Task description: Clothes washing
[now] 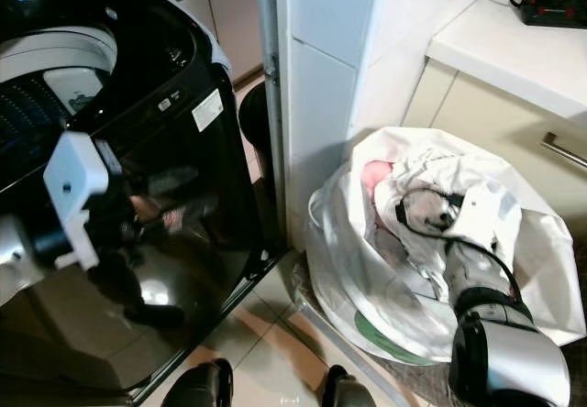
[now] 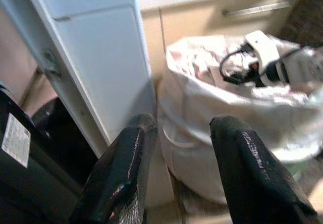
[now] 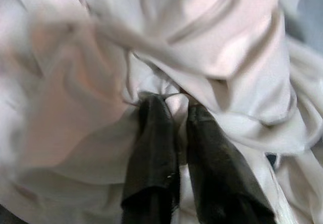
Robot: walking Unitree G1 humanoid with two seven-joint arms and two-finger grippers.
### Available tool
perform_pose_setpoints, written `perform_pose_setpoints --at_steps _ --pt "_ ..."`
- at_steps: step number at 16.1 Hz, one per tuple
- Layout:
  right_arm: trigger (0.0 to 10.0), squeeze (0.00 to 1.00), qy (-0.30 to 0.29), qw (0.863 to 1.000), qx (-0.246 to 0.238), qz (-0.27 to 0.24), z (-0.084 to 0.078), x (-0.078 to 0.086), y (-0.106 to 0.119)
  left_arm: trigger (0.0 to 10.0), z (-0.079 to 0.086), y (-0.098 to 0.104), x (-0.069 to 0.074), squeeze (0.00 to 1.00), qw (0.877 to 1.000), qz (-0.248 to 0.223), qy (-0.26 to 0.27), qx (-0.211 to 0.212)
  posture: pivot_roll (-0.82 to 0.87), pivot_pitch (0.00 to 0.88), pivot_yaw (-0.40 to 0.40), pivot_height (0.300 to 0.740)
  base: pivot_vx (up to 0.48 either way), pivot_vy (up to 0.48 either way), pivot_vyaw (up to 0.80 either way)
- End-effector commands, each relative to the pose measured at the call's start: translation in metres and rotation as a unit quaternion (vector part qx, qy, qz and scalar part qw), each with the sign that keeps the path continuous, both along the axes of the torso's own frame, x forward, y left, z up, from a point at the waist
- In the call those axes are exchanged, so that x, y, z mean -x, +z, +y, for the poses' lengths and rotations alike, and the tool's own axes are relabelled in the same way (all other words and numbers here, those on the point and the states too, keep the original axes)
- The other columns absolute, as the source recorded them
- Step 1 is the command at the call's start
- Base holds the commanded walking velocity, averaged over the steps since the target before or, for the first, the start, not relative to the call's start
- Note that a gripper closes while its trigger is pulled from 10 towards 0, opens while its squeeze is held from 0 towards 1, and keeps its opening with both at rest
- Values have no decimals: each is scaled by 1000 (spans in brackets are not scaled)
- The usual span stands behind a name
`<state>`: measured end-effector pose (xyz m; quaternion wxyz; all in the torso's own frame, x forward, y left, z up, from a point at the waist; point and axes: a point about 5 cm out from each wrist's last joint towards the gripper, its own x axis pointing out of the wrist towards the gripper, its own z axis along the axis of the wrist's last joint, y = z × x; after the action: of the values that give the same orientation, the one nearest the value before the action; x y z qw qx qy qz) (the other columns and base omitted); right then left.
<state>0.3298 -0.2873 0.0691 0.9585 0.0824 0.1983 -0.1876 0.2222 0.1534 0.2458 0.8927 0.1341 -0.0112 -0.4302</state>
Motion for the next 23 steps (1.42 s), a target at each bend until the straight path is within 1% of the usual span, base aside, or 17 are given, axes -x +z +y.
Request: perform_pose_setpoints --at_steps 1,3,4,7,8,10,11,12,14,15,16,17,18,19,20,21,23 --pt "0 0 3 998 -9 -56 2 -11 17 10000 2 -2 -7 0 1000 -4 21 12 253 153 24 740 0 0 0" --pt "0 0 21 993 -1 -117 5 -22 40 10000 3 -5 -18 0 998 -7 52 39 208 136 19 740 0 0 0" --pt "0 0 21 993 -1 -117 5 -22 40 10000 3 -5 -18 0 998 -7 52 39 208 136 19 740 0 0 0" --pt "0 0 67 978 16 -197 8 -30 77 10000 -8 -16 -32 0 996 -8 55 63 83 96 18 740 0 0 0" --pt "0 0 109 971 31 -209 14 -22 92 10000 -15 -19 -38 0 997 -14 44 65 31 79 15 740 0 0 0" --pt "0 0 181 961 49 -202 26 -5 108 10000 -23 -19 -41 0 998 -19 19 61 1 72 14 740 0 0 0" --pt "0 0 221 953 50 -202 31 7 118 10000 -27 -18 -43 0 998 -25 7 59 -20 56 17 740 0 0 0" --pt "0 0 238 949 45 -203 33 12 123 10000 -29 -17 -44 0 998 -31 3 60 -31 43 23 740 0 0 0" --pt "0 0 295 927 -4 -229 45 31 154 10000 -38 -12 -50 0 995 -39 -3 94 -50 32 29 740 0 0 0" --pt "0 0 331 906 -41 -260 58 40 179 10000 -45 -12 -55 0 993 -34 -1 113 -61 23 32 740 0 0 0" --pt "0 0 366 888 -64 -271 69 47 192 10000 -51 -12 -55 1000 991 -18 -18 135 -66 18 37 740 0 0 0" --pt "0 0 399 870 -83 -278 79 52 200 10000 -56 -13 -54 1000 987 1 -36 156 -72 13 44 740 0 0 0" --pt "0 0 435 845 -114 -290 93 56 210 10000 -63 -10 -56 1000 984 -3 -42 176 -76 9 46 740 0 0 0" --pt "0 0 466 821 -140 -298 105 59 219 10000 -71 -4 -57 1000 975 -11 -61 211 -79 7 44 740 0 0 0" --pt "0 0 479 811 -154 -299 110 60 223 10000 -75 -1 -57 1000 970 -8 -71 234 -79 7 44 740 0 0 0" --pt "0 0 510 786 -185 -297 122 65 230 10000 -87 9 -59 1000 952 -1 -101 289 -83 7 40 740 0 0 0" --pt "0 0 520 780 -196 -289 128 65 231 10000 -93 13 -60 1000 946 -2 -112 303 -83 7 40 740 0 0 0"
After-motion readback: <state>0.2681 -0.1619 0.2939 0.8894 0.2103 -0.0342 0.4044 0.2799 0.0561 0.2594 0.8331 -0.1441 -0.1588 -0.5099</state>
